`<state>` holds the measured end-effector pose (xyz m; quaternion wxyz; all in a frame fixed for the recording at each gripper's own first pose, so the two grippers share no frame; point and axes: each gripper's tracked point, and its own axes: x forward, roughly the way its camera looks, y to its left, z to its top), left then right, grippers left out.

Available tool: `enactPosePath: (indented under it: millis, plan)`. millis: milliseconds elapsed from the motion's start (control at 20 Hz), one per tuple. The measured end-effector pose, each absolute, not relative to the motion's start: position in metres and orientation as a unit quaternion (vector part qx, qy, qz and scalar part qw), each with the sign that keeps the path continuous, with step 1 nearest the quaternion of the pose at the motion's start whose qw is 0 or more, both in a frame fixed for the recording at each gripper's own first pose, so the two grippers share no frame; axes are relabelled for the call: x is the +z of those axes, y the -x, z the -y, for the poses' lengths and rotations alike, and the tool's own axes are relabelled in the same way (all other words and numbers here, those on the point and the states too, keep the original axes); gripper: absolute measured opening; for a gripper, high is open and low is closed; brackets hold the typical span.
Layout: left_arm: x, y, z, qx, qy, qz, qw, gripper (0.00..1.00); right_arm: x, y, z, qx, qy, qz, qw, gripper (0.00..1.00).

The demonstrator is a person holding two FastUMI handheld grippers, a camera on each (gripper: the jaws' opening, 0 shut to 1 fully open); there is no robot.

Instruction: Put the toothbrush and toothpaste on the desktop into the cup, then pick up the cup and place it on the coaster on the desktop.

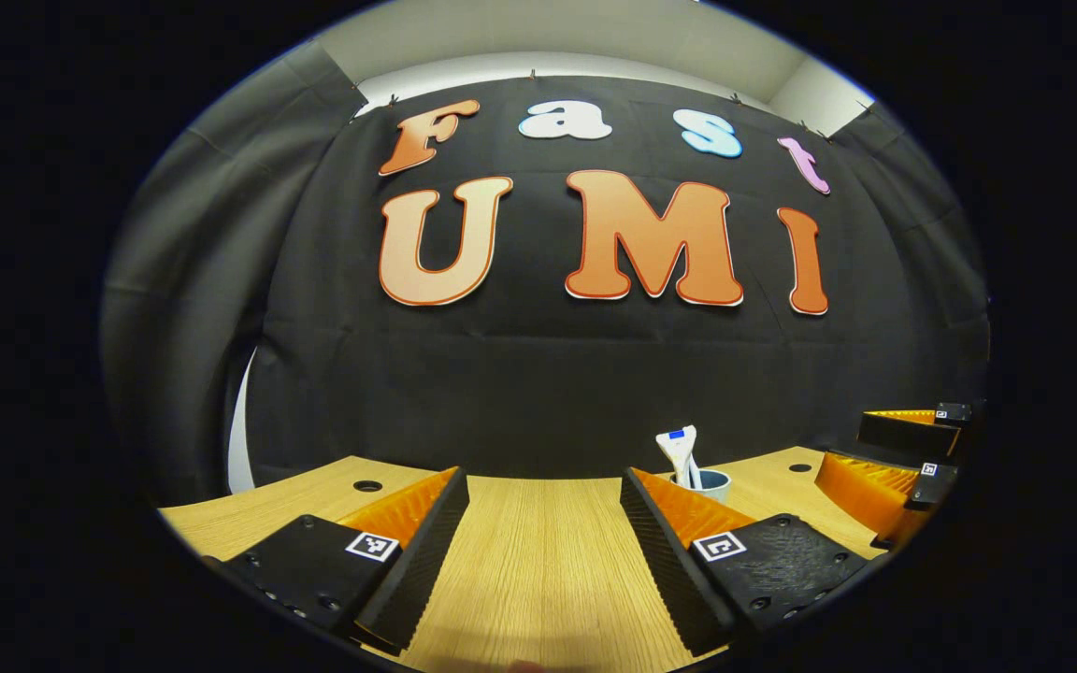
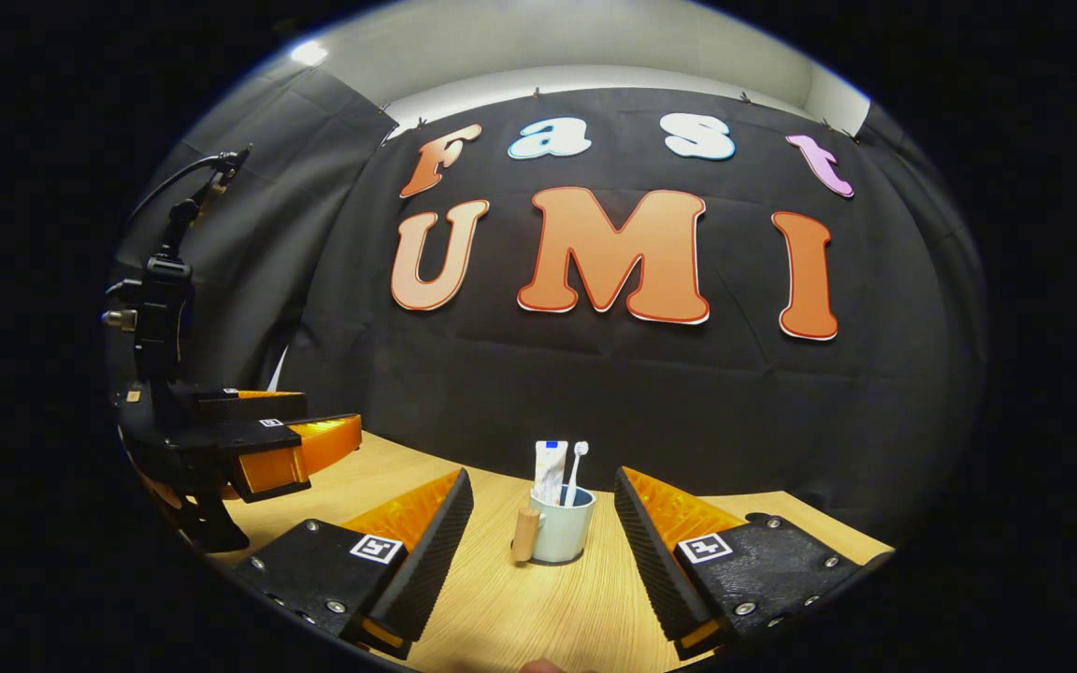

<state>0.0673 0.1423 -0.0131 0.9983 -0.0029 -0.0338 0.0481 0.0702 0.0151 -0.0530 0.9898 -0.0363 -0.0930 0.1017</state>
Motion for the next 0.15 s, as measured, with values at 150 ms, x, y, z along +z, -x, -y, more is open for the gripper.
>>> enactPosePath:
  millis: [150]
  plan:
    - [-0.0158,-0.0676,-0.1412,0.046,0.002,0.028,0.999,0.98,-0.0518,-0.0694,-0.0154,0.104,0.035,0.093,0.990,0.92]
